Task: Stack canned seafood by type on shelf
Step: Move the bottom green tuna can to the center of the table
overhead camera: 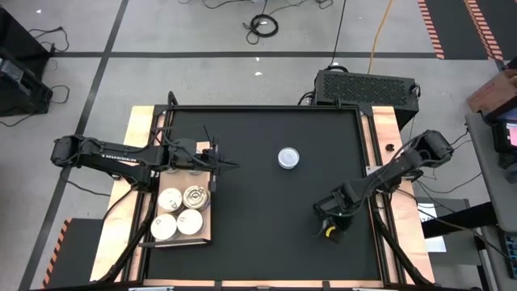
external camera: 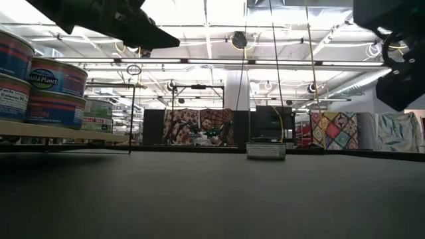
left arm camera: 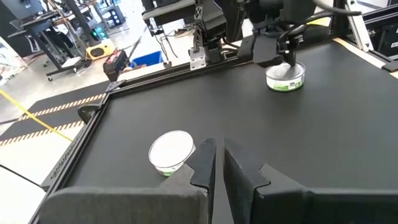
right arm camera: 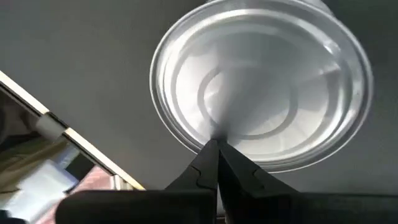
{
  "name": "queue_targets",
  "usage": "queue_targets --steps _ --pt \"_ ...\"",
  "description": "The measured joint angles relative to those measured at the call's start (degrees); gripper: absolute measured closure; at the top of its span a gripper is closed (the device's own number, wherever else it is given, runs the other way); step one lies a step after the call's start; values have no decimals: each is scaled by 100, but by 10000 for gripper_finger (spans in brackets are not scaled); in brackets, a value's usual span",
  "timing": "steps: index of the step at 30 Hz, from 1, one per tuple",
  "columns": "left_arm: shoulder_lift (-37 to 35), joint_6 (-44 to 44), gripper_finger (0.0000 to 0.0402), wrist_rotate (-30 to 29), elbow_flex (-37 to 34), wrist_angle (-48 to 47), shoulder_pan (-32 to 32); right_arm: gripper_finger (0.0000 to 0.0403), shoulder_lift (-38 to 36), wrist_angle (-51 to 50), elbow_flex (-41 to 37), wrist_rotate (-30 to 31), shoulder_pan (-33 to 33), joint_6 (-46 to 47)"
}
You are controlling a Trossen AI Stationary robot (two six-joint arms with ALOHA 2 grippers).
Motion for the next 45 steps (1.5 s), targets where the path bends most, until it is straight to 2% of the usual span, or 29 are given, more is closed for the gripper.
queue_targets --steps 5,16,25,33,36,41,45 --pt "0 1 369 0 -2 91 0 403 12 -211 -53 69 -361 -379" --pt "0 46 369 2 -2 192 13 403 12 -155 -54 353 -1833 -1973" --pt "0 31 369 0 -2 281 9 403 32 896 -61 730 -3118 -3745" --pt "0 -66 369 0 -2 305 9 403 56 2011 -92 1017 -4001 -4942" --pt "0 -166 369 0 -2 323 9 403 60 2326 -92 1318 -4293 -5311" --pt "0 -519 369 2 -2 363 9 403 71 2791 -103 1422 -4645 -5761" --pt "2 -862 369 -34 26 721 14 403 78 2926 -59 1356 -4618 -5999"
